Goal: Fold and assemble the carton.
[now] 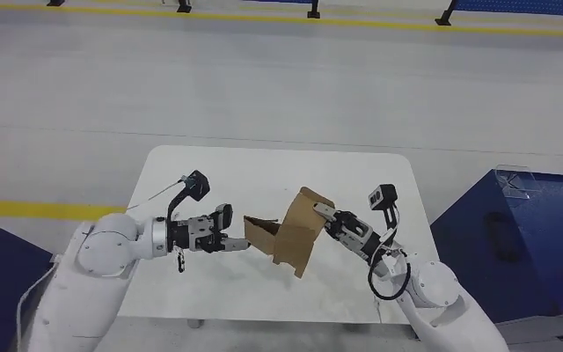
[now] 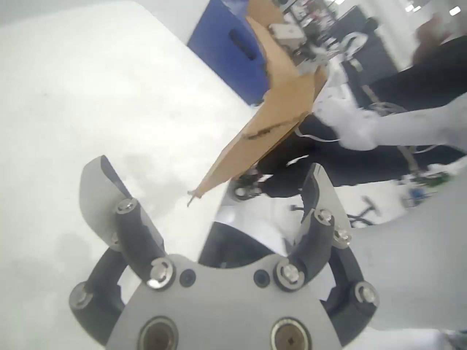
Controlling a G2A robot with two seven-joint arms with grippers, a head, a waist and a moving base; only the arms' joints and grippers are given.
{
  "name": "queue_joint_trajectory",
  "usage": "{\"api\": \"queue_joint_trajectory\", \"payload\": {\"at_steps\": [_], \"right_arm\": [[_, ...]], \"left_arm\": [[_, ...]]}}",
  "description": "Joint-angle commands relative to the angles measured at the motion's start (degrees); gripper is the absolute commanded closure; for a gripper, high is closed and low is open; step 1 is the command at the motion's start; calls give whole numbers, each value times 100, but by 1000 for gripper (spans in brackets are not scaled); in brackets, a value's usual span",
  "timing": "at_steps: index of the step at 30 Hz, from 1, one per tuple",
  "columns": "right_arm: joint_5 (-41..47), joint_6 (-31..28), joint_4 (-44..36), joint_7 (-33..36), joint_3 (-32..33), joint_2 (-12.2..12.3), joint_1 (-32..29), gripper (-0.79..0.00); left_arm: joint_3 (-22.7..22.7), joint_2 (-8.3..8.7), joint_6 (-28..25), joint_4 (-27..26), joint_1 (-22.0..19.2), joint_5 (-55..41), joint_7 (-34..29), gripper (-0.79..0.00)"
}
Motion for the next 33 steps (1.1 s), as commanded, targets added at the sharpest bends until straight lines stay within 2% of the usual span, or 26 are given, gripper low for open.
{"api": "queue_joint_trajectory", "payload": {"at_steps": [1, 5, 9, 16, 25, 27, 33], "right_arm": [[-354, -110, -113, -207, -31, -11, -67, 0], [-692, -108, -275, -425, -105, -40, -153, 0], [-833, 0, -377, -528, -162, -71, -157, 0], [-1058, 72, -319, -819, -250, -142, -52, 0], [-1050, 171, -34, -1247, -490, -289, 352, 0], [-1054, 215, 39, -1258, -547, -322, 452, 0], [-753, 388, 126, -1038, -701, -395, 578, 0]], "left_arm": [[-11, 7, -290, -309, 152, 1170, 554, -785], [174, -17, -603, -604, 376, 2368, 1440, -785], [374, -37, -839, -628, 375, 2681, 1922, -785], [582, 37, -1250, -613, 256, 1842, 1413, -785], [598, 205, -1354, -773, 212, 684, 663, -785], [770, 251, -1259, -820, 131, 390, 568, -785], [1203, 326, -1179, -781, -213, 307, 488, -785]]}}
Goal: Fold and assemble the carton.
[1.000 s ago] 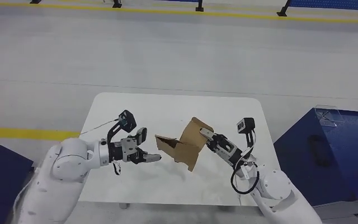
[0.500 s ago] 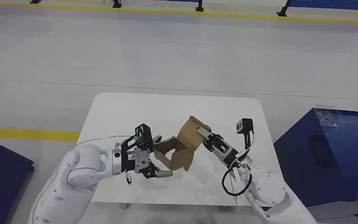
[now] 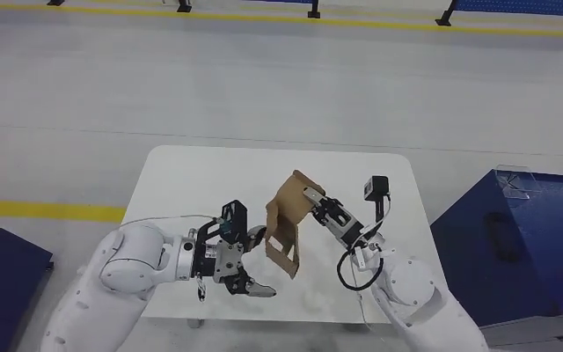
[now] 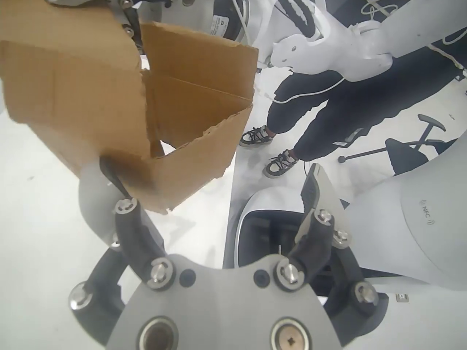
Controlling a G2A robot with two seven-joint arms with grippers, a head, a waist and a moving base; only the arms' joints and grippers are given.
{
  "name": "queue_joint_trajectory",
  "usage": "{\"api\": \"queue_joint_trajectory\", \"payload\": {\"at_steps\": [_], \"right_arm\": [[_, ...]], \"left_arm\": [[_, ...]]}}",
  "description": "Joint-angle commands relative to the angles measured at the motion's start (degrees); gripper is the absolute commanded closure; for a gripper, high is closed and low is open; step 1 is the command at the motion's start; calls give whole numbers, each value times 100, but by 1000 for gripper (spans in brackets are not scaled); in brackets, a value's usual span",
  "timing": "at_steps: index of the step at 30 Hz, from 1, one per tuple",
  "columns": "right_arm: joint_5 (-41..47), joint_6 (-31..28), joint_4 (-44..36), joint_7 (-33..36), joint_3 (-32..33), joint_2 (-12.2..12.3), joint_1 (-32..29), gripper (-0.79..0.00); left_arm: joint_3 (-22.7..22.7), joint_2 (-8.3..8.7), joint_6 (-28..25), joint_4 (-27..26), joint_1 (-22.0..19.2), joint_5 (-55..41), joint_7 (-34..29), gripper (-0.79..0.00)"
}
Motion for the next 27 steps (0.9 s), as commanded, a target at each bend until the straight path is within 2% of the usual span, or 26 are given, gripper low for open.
{"api": "queue_joint_trajectory", "payload": {"at_steps": [1, 6, 10, 21, 27], "right_arm": [[270, 71, 22, 120, -51, -26, 18, 0], [501, 218, 106, 281, -107, -76, 81, 0], [655, 273, 135, 260, -92, -95, 97, 0], [714, 265, 162, 145, -45, -105, 74, 0], [1777, 507, 536, -202, 269, -192, 275, 0]], "left_arm": [[168, 4, -5, 73, -132, -88, 5, -785], [484, -17, 87, 277, -492, -192, -36, -785], [525, -23, 271, 461, -634, -211, 64, -785], [533, -21, 279, 453, -633, -189, 63, -785], [199, 38, 363, 269, -358, 176, 623, -785]]}}
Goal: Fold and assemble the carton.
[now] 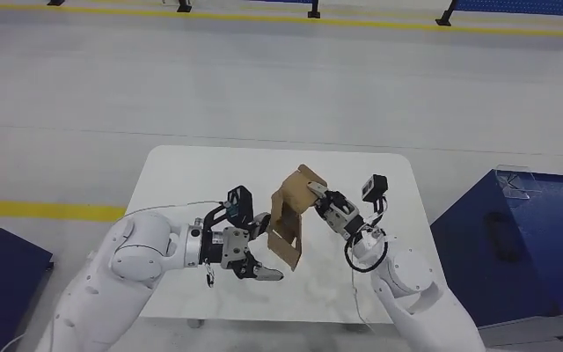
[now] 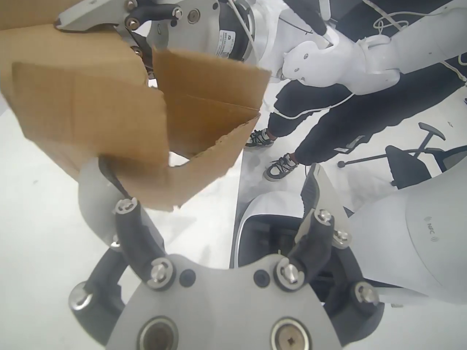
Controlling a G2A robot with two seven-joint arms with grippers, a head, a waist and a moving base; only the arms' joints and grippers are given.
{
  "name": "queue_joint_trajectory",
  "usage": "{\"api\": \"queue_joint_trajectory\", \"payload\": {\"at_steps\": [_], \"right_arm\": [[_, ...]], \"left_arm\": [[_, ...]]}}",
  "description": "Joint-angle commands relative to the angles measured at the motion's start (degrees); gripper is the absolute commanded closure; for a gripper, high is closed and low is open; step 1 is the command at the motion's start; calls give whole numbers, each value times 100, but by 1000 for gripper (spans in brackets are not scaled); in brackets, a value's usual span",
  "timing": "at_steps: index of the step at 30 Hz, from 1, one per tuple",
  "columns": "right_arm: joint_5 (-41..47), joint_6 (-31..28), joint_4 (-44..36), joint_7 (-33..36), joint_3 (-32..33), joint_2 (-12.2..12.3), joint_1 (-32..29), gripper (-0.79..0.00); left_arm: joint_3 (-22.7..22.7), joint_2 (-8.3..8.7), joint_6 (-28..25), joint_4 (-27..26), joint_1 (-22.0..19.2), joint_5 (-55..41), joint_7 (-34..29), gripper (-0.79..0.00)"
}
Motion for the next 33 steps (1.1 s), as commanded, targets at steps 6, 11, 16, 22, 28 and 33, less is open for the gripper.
{"api": "queue_joint_trajectory", "payload": {"at_steps": [6, 11, 16, 22, 28, 33], "right_arm": [[896, 436, 374, -46, 241, -56, 261, 0], [896, 436, 374, -46, 241, -56, 261, 0], [911, 416, 356, -47, 249, -58, 258, 0], [2163, 463, 319, -125, 484, -143, 262, 0], [4263, 1583, 632, -241, 725, -223, 449, 0], [5199, 2271, 837, -459, 741, -269, 628, 0]], "left_arm": [[-398, 66, -11, -117, 251, 179, 494, -785], [-398, 66, -11, -117, 251, 179, 494, -785], [-415, 65, 3, -137, 245, 216, 530, -785], [-637, 33, -220, -527, 550, 1725, 1805, -785], [-848, -69, 612, -616, 1183, 3874, 4238, -785], [-692, -153, 934, -20, 1372, 4605, 5782, -785]]}}
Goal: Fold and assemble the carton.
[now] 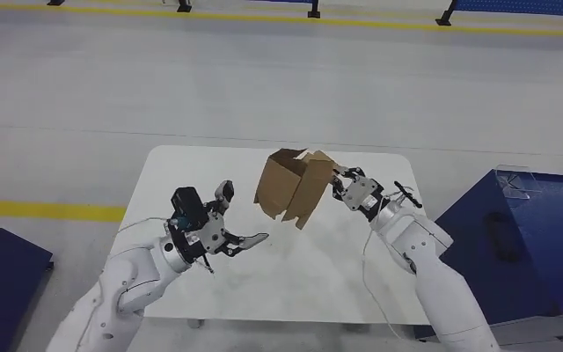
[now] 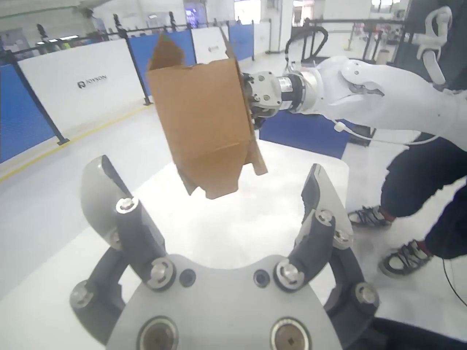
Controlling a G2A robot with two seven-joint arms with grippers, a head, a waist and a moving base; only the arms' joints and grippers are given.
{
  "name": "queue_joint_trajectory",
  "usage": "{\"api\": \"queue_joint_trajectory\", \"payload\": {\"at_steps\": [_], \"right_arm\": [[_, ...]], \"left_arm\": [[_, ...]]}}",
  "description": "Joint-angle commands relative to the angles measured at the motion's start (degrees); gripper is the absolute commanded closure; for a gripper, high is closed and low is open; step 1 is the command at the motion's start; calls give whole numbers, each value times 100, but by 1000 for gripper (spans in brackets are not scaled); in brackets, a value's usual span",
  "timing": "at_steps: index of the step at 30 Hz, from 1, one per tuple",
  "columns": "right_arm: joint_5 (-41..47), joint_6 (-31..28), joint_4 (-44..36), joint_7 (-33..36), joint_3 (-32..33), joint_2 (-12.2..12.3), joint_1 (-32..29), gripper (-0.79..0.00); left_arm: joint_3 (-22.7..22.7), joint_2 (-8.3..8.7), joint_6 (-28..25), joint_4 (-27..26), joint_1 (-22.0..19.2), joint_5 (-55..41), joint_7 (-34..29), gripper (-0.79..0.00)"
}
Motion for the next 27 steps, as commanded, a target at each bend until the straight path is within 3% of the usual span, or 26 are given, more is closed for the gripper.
{"api": "queue_joint_trajectory", "payload": {"at_steps": [1, 10, 18, 27], "right_arm": [[273, 160, 25, -12, -23, -15, 15, 0], [1053, 755, 13, -251, 3, -45, 7, 0], [1014, 742, -103, -284, -26, -63, -75, 0], [844, 670, -107, -249, -100, -87, -113, 0]], "left_arm": [[110, -22, 112, 176, -56, 436, 318, -785], [622, -149, 815, 554, -305, 1689, 881, -785], [564, -195, 790, 596, -403, 1593, 1476, -785], [361, -190, 629, 387, -310, 1512, 1669, -785]]}}
